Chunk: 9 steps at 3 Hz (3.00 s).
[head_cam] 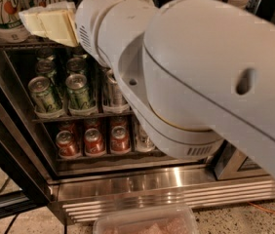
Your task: Pick 7up can from top shelf of fridge
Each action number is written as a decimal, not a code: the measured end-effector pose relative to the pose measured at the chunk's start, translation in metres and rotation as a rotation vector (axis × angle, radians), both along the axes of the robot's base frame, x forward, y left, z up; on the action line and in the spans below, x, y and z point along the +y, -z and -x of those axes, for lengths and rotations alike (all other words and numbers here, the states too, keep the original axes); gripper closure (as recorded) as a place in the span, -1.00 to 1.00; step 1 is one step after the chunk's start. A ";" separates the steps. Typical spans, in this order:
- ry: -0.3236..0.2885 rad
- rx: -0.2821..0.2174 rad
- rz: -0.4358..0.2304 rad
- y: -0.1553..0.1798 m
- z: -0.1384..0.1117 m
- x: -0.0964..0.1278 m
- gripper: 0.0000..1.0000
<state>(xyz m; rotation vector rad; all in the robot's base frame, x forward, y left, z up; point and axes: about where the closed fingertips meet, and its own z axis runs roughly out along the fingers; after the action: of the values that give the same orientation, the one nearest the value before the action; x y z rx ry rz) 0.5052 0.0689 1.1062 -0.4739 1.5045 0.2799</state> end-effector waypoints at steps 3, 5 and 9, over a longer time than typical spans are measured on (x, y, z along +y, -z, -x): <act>0.003 -0.005 -0.008 0.001 0.004 0.028 -0.90; -0.016 -0.014 0.033 0.025 0.004 0.057 -0.86; 0.056 -0.058 0.052 0.060 -0.013 0.087 -0.56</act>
Offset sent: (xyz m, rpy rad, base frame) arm -0.0033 0.0189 -0.0282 0.0370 0.0132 -0.0162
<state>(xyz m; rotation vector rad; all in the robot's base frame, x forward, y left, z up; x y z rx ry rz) 0.5186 0.1563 1.0457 -0.4766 1.4682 0.1827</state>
